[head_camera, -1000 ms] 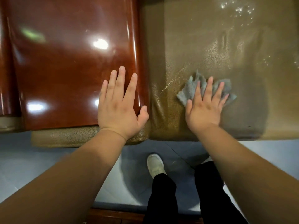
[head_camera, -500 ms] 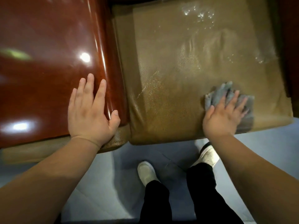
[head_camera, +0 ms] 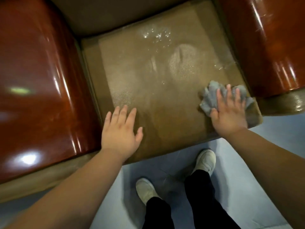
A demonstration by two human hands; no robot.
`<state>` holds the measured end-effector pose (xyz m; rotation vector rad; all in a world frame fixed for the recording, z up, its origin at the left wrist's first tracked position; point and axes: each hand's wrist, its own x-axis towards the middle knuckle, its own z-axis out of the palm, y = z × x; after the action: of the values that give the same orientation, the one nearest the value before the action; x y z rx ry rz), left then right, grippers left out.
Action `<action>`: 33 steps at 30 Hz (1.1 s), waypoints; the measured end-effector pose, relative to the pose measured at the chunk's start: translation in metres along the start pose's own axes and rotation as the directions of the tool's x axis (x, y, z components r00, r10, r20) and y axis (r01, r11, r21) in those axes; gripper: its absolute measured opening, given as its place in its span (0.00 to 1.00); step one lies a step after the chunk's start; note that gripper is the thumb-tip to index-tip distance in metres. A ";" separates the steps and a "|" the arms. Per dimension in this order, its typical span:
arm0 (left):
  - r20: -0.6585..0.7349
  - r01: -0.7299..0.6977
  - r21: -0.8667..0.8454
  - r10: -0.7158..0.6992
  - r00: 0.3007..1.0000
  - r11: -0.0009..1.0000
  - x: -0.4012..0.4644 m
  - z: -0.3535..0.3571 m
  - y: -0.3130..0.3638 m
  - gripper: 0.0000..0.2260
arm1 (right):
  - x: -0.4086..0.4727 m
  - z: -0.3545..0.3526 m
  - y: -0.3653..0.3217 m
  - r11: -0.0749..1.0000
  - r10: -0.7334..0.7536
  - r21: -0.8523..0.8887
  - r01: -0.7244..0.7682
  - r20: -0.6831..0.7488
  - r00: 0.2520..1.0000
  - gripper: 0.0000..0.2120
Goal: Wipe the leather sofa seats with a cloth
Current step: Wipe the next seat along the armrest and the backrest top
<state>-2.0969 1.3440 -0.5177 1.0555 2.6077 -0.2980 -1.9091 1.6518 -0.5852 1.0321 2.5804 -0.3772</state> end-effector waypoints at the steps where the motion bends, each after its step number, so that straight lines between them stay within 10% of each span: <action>1: 0.034 0.107 -0.101 -0.104 0.994 0.989 0.019 0.010 0.020 0.33 | 0.003 -0.001 -0.005 0.990 0.124 0.068 -0.123 -0.009 0.992 0.35; 3: 0.068 0.334 -0.265 -0.328 0.942 0.905 0.046 0.032 0.056 0.35 | 0.000 0.004 -0.037 0.982 0.175 0.076 -0.171 -0.050 0.983 0.35; 5: -0.028 0.445 -0.354 -0.485 0.874 0.823 0.057 0.054 0.081 0.35 | -0.015 0.025 -0.072 0.994 -0.107 0.006 0.108 -0.096 0.990 0.34; 9: -0.185 0.434 -0.385 -0.529 0.828 0.815 0.058 0.079 0.085 0.36 | -0.015 0.039 -0.044 0.772 -0.631 -0.131 0.621 -0.045 0.775 0.31; 13: -0.195 0.443 -0.404 -0.549 0.813 0.800 0.062 0.084 0.087 0.36 | 0.033 -0.003 0.042 0.984 -0.160 -0.086 0.154 -0.074 0.984 0.36; 17: -0.200 0.440 -0.425 -0.556 0.807 0.791 0.065 0.087 0.087 0.37 | 0.005 0.008 0.005 0.995 0.095 -0.019 -0.098 -0.115 0.989 0.36; 24: -0.220 0.445 -0.428 -0.568 0.793 0.787 0.068 0.092 0.088 0.37 | 0.022 0.012 -0.008 0.887 -0.440 -0.155 0.434 -0.002 0.898 0.36; 30: -0.231 0.452 -0.387 -0.559 0.796 0.804 0.069 0.095 0.088 0.37 | 0.141 -0.029 -0.028 0.995 0.088 0.064 -0.080 -0.127 0.988 0.37; 33: -0.231 0.452 -0.390 -0.560 0.796 0.802 0.070 0.096 0.088 0.37 | 0.092 -0.006 -0.070 0.925 -0.376 -0.089 0.369 -0.085 0.923 0.35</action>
<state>-2.0629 1.4213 -0.6386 0.2805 3.0786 0.2127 -2.0214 1.6613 -0.6083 0.5407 2.8592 -0.3272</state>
